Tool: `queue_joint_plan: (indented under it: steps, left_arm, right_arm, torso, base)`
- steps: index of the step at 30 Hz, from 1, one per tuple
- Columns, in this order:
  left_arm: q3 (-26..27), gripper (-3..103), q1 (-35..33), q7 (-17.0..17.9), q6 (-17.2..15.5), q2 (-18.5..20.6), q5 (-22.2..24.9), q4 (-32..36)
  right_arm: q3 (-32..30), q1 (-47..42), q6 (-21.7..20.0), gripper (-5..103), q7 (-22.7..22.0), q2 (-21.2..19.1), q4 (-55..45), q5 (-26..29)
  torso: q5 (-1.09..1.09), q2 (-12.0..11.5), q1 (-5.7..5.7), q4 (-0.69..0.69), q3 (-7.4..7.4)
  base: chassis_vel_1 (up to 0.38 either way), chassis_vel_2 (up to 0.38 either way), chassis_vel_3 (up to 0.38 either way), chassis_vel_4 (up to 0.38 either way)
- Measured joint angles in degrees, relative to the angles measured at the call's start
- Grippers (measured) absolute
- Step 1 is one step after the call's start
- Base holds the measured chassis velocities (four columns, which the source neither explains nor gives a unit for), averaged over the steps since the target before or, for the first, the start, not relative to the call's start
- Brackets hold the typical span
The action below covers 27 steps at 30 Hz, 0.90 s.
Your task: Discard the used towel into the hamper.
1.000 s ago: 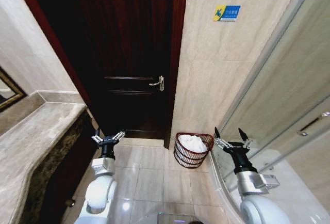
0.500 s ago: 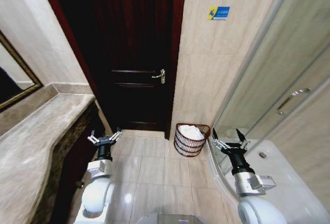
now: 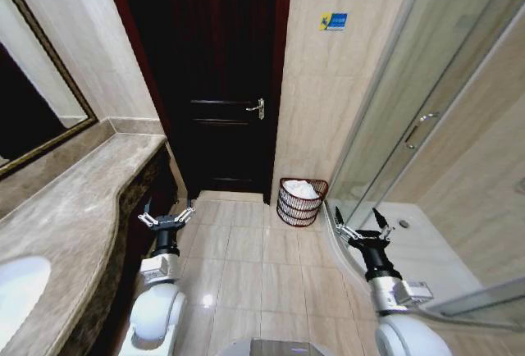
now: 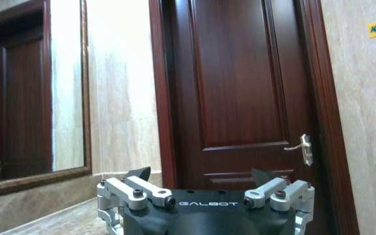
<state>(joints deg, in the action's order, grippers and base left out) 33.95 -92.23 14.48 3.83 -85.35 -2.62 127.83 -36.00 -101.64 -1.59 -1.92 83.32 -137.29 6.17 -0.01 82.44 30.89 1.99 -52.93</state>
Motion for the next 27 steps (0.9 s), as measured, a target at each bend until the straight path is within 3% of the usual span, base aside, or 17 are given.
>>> queue_joint_plan:
  steps: [8, 19, 27]
  left_arm:
    - [-0.26, 100, -0.65, -0.95, 0.41, -0.37, -0.98, 0.82]
    - [-1.04, 100, 0.28, -1.58, 0.36, 0.37, -0.18, 0.88]
    - [-1.32, 100, 0.37, -2.25, 0.47, 0.03, 0.13, 0.67]
  right_arm:
    - [-0.29, -1.04, 1.71, 100, -0.04, 0.33, 0.45, 0.01]
    - [-2.57, -1.26, -0.44, 100, -0.20, 0.14, -0.28, 0.73]
    - [-3.99, -0.52, 0.54, 100, -0.39, -0.20, 0.61, 2.06]
  torso:
    - [0.01, -0.03, -0.03, -0.02, 0.03]
    - [0.01, -0.07, -0.03, -0.01, 0.04]
    - [0.01, -0.08, -0.04, 0.00, 0.05]
  base:
    - [0.049, -0.048, -0.094, 0.075]
    - [-0.016, 0.009, 0.039, -0.014]
    - [0.000, 0.000, 0.000, 0.000]
